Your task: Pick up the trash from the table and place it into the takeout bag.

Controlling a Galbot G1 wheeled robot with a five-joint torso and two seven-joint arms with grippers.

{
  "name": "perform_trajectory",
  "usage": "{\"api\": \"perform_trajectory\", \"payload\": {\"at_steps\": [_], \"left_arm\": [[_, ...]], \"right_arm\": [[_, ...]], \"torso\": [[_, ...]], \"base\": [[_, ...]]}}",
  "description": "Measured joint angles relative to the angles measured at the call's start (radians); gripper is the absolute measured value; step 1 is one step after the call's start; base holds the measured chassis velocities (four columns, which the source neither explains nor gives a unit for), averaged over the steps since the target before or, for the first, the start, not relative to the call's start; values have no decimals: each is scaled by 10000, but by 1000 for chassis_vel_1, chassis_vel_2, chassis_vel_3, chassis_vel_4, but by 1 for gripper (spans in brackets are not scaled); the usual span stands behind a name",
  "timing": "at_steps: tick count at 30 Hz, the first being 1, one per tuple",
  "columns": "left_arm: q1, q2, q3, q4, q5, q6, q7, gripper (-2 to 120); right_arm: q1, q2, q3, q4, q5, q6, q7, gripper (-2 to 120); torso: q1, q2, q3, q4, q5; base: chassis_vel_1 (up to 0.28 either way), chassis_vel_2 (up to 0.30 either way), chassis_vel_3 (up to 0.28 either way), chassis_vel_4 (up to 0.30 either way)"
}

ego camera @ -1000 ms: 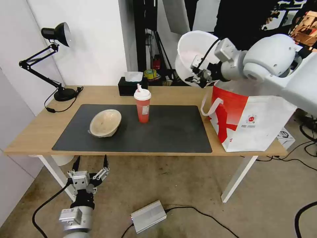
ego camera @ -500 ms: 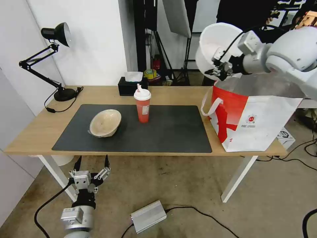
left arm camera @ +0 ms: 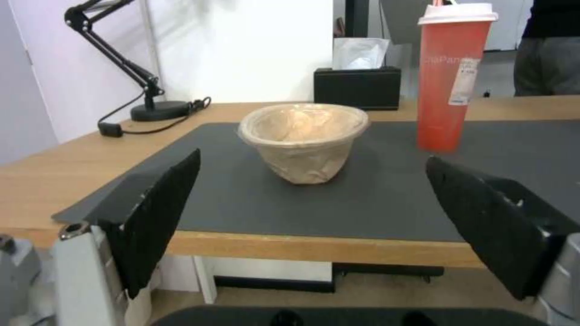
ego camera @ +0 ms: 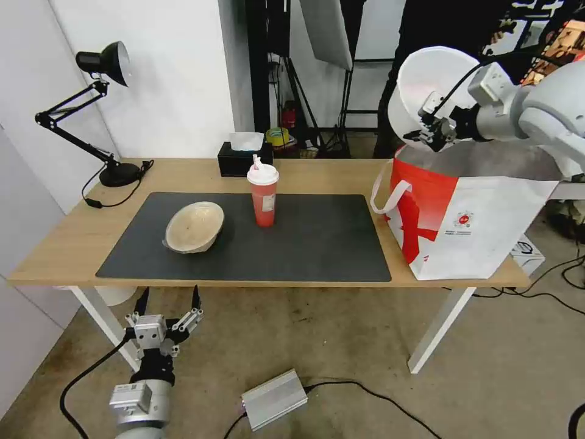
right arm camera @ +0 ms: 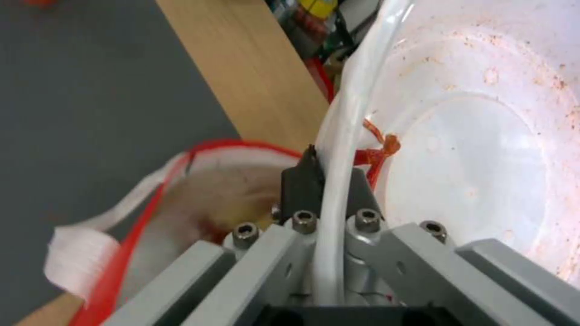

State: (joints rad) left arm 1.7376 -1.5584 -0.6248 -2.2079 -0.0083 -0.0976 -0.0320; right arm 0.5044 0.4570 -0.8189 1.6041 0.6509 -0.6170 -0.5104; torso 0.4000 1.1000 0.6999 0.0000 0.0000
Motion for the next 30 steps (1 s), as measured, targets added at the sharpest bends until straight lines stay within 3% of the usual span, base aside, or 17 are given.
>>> {"api": "perform_trajectory", "payload": {"at_steps": [30], "left_arm": [[15, -10, 80, 13, 21, 12, 11, 100]], "right_arm": [[-1818, -1310, 1201, 61, -633, 491, -345, 0]], "torso": [[0, 0, 0, -1, 0]], "base": [[0, 0, 0, 0]]}}
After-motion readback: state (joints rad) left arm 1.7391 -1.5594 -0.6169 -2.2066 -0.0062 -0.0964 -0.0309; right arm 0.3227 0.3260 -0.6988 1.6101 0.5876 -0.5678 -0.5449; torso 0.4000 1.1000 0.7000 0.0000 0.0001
